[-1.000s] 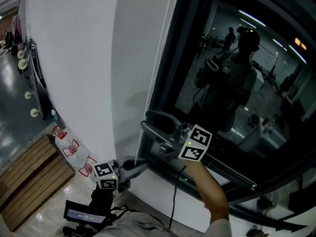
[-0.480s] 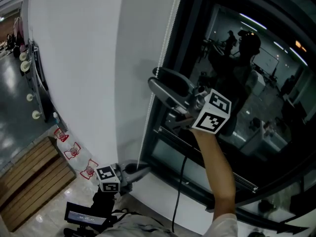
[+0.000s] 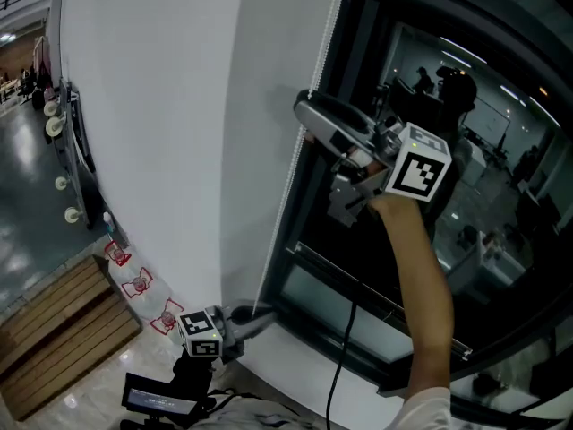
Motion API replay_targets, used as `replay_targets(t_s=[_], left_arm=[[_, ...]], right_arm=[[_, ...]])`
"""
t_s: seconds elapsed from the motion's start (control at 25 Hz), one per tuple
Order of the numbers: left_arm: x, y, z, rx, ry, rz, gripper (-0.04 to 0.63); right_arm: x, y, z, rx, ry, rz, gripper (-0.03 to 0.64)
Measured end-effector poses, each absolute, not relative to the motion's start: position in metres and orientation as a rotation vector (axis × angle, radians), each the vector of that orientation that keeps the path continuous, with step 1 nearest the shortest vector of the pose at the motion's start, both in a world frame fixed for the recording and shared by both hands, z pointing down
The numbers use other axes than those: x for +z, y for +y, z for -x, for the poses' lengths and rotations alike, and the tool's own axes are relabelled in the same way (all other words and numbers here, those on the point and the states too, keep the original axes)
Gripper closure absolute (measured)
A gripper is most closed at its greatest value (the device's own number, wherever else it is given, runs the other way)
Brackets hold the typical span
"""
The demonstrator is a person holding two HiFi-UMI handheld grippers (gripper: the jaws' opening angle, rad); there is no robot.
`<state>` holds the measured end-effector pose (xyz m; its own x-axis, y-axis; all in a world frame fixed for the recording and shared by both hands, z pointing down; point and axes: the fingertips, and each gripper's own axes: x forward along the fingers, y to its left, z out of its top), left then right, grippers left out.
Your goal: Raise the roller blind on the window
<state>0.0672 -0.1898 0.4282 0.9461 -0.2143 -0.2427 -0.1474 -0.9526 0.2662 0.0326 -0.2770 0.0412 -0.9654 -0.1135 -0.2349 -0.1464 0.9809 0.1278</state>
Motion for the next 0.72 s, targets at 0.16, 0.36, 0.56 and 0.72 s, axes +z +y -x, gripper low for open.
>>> replay_targets(t_s=[0.16, 0.36, 0.56, 0.72], left_arm=[[0.432, -0.190, -0.065, -0.399, -0.274, -2.856, 0.597], [0.433, -0.190, -0.064, -0.398, -0.271, -2.854, 0.597], [0.439, -0.190, -0.065, -0.388, -0.266, -2.852, 0.597], [0.439, -0.190, -0.065, -0.387, -0.264, -2.847, 0.597]], right_arm=[[0.033, -0.278, -0.034, 0.227, 2.951, 0.180, 0.534], [0.033, -0.270, -0.030, 0.255, 3.019, 0.168, 0.603], [0.037, -0.264, -0.025, 0.213, 3.100, 0.141, 0.607], [0.038, -0.265, -0.025, 0.161, 3.091, 0.120, 0.609]])
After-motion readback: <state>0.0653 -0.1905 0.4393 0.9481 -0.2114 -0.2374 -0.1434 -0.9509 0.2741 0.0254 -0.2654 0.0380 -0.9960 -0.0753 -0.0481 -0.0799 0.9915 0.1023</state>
